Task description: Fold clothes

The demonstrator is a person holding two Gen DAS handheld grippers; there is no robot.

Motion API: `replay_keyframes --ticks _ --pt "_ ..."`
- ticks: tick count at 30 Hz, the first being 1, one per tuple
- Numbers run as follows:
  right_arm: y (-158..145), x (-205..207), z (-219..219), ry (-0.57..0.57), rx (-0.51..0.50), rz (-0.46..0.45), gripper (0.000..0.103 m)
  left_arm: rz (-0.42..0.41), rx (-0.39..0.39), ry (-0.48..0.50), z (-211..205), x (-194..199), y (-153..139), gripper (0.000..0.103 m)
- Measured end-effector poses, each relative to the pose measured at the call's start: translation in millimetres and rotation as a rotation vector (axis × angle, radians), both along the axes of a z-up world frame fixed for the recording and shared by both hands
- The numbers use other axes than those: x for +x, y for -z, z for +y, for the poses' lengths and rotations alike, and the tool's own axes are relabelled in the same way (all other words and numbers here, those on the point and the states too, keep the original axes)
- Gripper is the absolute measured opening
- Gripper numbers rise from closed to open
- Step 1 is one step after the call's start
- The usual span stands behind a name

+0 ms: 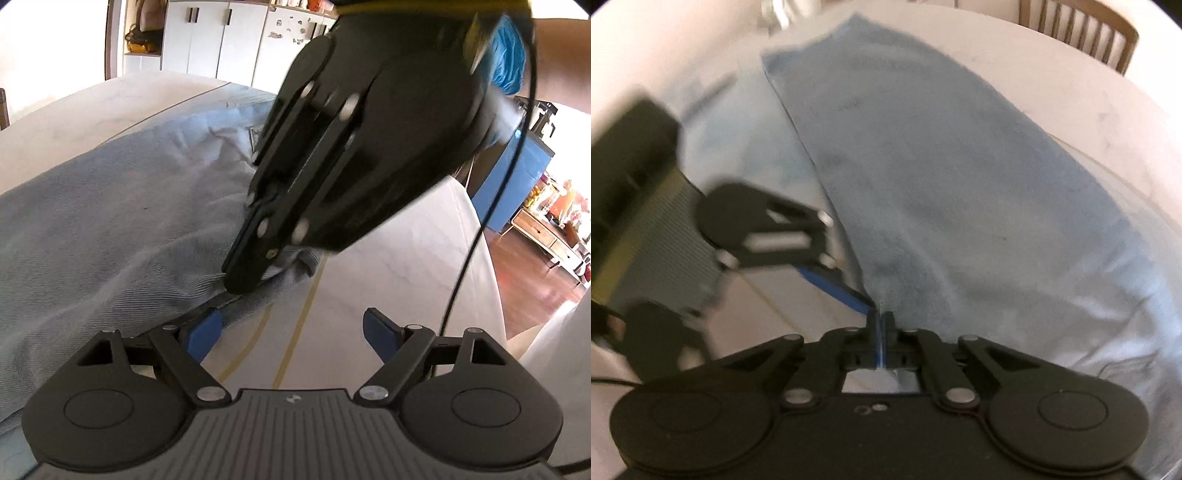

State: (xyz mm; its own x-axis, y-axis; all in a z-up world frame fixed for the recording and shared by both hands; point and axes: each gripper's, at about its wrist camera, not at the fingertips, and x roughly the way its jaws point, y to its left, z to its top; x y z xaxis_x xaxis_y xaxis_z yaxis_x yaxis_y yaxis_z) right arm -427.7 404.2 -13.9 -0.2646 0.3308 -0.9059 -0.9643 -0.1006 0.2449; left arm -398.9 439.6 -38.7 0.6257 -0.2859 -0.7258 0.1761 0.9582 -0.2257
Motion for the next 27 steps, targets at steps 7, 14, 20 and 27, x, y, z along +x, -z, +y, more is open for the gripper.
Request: replay_keyframes --ticks 7,14,20,27 --pt "6.4 28.9 -0.6 0.075 -0.075 0.150 0.103 -0.043 -0.017 0.041 -11.9 10.5 7.4 0.089" --pt "-19.2 96.9 -20.6 0.274 -0.051 -0.005 0.103 -0.055 -0.009 0.049 -8.6 9.2 10.2 0.089" --pt "18.1 109.4 -38.7 0.408 -0.129 -0.110 0.103 -0.070 -0.102 0.125 -20.1 19.6 6.0 0.088" --pt "9.8 114.2 -61.9 0.470 -0.098 -0.143 0.103 -0.023 -0.060 0.323 -47.3 18.1 10.5 0.088"
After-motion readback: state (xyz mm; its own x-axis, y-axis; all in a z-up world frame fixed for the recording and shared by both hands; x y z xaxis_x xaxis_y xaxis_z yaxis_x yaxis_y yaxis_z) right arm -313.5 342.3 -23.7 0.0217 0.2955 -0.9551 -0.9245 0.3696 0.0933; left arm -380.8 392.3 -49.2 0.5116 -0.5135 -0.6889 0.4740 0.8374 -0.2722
